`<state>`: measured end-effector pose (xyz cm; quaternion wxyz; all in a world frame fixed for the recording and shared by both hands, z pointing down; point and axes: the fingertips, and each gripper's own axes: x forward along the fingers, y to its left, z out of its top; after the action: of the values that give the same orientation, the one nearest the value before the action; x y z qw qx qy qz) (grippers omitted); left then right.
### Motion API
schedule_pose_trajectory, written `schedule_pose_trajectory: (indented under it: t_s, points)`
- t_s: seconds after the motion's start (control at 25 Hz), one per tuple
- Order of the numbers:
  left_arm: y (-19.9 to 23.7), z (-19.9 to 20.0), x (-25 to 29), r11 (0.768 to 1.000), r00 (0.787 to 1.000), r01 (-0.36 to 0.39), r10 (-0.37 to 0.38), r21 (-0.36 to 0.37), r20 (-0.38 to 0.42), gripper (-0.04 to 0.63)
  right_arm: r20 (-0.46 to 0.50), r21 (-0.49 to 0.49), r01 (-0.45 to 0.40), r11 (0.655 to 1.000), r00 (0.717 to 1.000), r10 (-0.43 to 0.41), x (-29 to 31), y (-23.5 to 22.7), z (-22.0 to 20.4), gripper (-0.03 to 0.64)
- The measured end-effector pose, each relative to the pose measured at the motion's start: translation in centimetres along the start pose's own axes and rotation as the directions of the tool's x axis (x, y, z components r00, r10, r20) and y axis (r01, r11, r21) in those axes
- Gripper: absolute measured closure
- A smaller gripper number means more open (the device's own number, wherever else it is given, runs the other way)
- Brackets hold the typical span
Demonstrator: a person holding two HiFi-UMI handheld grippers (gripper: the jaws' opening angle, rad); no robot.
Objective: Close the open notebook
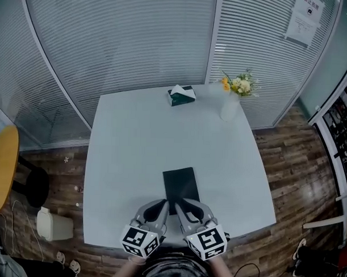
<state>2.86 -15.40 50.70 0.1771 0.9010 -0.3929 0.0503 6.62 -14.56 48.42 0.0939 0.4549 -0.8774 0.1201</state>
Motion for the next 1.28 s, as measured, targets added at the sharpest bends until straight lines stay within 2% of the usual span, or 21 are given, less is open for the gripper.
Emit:
schedule_pose_trajectory:
  t_s: [0.32, 0.72, 1.28]
  points:
    - [-0.5, 3.9, -1.7, 0.998, 0.996, 0.018, -0.023, 0.059, 0.088, 0.591, 0.058, -0.041, -0.022, 0.999, 0.998, 0.024, 0.2, 1.9, 3.5, 0.617]
    - [-0.5, 6.3, -2.9, 0.993, 0.991, -0.005, -0.01, 0.114, 0.131, 0.592, 0.085, -0.074, -0.027, 0.997, 0.996, 0.033, 0.4, 2.7, 5.3, 0.618]
    - [-0.6, 5.0, -2.4, 0.989, 0.998, 0.007, -0.016, 0.145, 0.063, 0.592, 0.058, -0.06, -0.022, 0.998, 0.998, 0.026, 0.6, 2.6, 4.5, 0.618]
